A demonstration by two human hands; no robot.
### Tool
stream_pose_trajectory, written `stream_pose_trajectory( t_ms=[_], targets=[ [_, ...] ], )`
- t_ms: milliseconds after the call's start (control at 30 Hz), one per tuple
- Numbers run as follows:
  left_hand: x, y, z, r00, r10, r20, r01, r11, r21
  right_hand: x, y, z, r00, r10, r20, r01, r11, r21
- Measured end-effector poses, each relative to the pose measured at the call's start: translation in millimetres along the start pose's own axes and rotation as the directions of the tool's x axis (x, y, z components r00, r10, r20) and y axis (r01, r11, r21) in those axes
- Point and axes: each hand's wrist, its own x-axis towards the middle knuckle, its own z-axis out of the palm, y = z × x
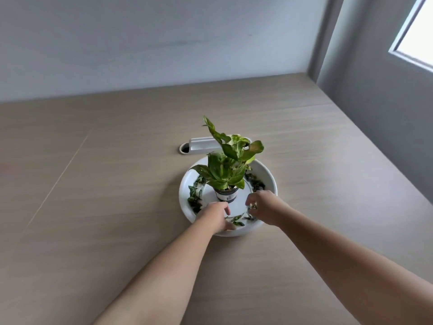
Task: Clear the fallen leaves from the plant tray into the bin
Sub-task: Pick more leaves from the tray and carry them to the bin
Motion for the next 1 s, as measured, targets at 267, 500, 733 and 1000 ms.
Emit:
stream_pose_trajectory(
  t_ms=[267,500,733,1000],
  targets=[
    [20,13,25,0.98,0.178,-0.086,-0.163,0.974,0.154,25,4,15,0.999,0.003,0.051,0.008,0.976,-0.218],
    [22,13,25,0.995,0.1,-0.014,-0.1,0.992,-0.071,29,-1,26,0.999,0.008,0.033,-0.001,0.974,-0.225],
    [19,-2,15,0.994,0.107,-0.031,-0.111,0.979,-0.168,30,0,26,0.997,0.048,0.062,-0.039,0.99,-0.132],
    [8,-30,-20,0.996,-0.082,-0.016,0.036,0.596,-0.802,26,-2,2,0.987,0.152,-0.051,-0.139,0.97,0.201]
  ],
)
